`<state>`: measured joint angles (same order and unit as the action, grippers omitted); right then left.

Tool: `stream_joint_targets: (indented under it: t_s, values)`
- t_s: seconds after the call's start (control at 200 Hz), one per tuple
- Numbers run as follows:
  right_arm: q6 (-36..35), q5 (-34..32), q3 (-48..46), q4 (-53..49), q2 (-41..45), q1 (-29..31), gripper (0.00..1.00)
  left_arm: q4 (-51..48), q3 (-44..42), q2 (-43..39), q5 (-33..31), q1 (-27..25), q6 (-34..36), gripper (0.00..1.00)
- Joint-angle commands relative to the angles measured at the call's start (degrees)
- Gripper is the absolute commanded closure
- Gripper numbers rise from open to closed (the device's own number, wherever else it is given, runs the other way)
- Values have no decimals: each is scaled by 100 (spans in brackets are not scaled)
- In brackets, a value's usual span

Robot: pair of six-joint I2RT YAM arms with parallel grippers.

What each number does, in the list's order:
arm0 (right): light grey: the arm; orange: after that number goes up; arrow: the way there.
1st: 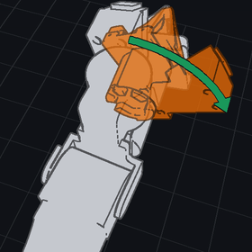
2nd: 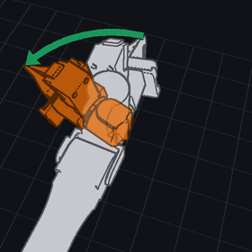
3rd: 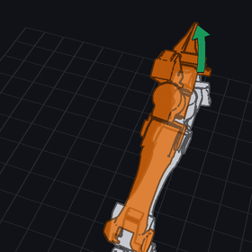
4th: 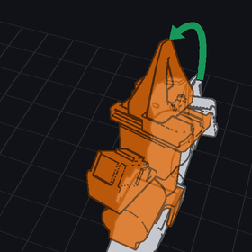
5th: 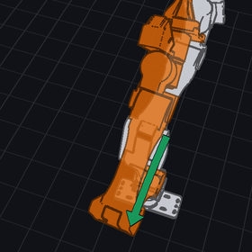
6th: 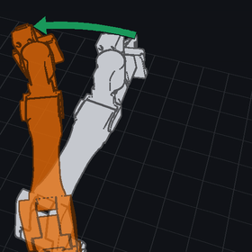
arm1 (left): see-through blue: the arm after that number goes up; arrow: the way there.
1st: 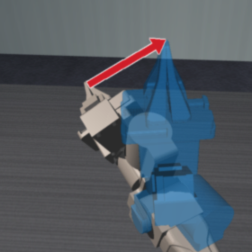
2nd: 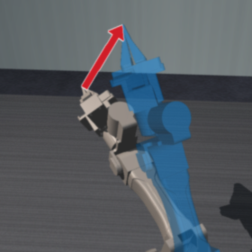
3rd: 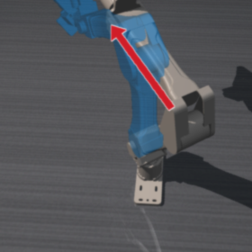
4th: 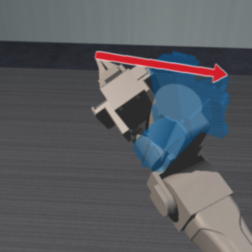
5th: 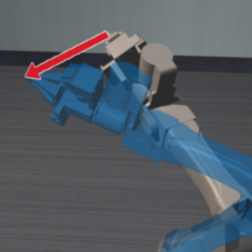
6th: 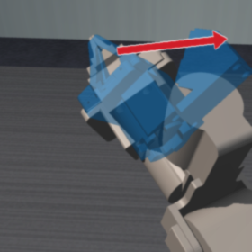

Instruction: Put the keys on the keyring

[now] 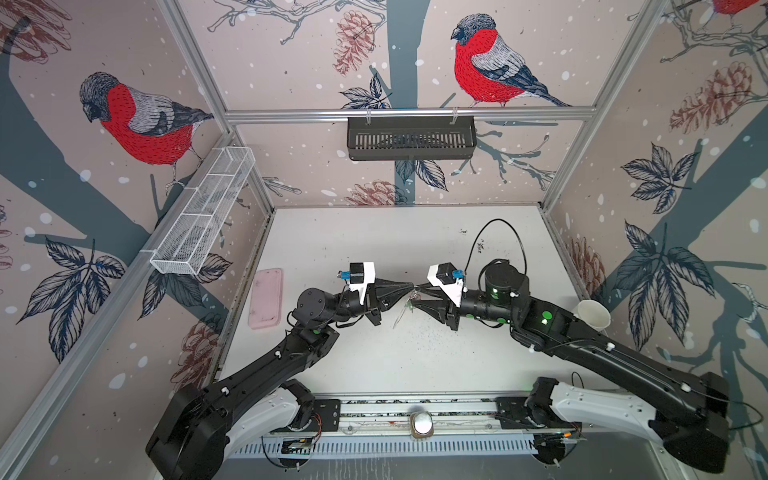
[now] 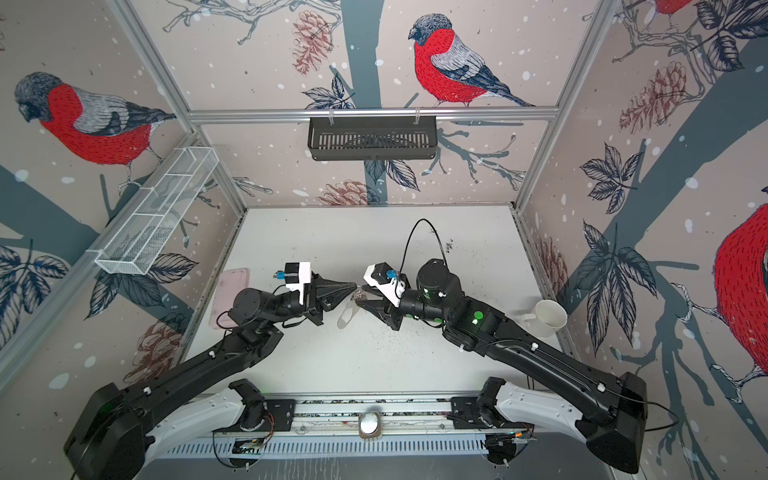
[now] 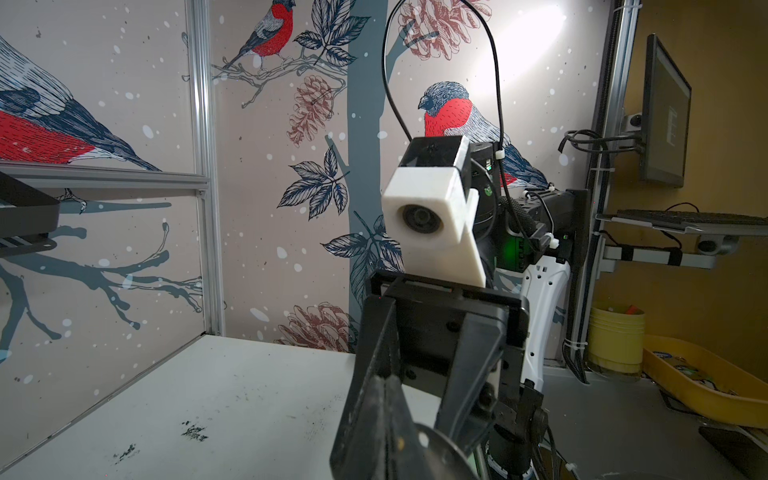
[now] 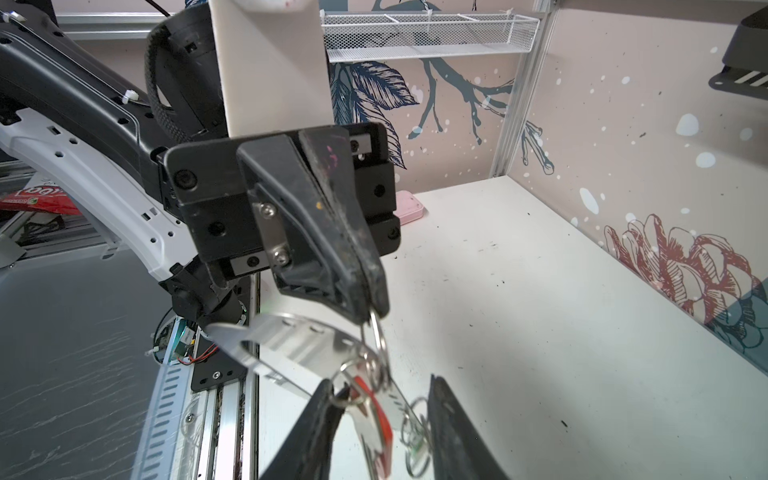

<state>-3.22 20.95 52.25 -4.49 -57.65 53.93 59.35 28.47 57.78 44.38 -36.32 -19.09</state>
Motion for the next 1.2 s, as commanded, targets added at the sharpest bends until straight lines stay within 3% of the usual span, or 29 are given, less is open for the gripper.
stream_joint_targets:
  t_s: [0.0, 0.26, 0.61, 0.986, 1.196]
  values:
    - [12, -58, -46, 17, 47, 4, 61, 419, 18, 5, 27, 19, -22, 100]
    - [6, -24, -66, 98, -31, 14, 71, 445, 11, -21, 44, 19, -63, 100]
    - [-29, -25, -83, 347, -112, 11, 69, 513, 25, -10, 132, 19, -121, 100]
    - [-97, -56, 29, 180, 2, 5, 95, 465, -30, -72, 106, 46, -78, 100]
    - [-126, -117, 53, 51, 188, 15, 99, 454, -40, -74, 80, 64, -71, 100]
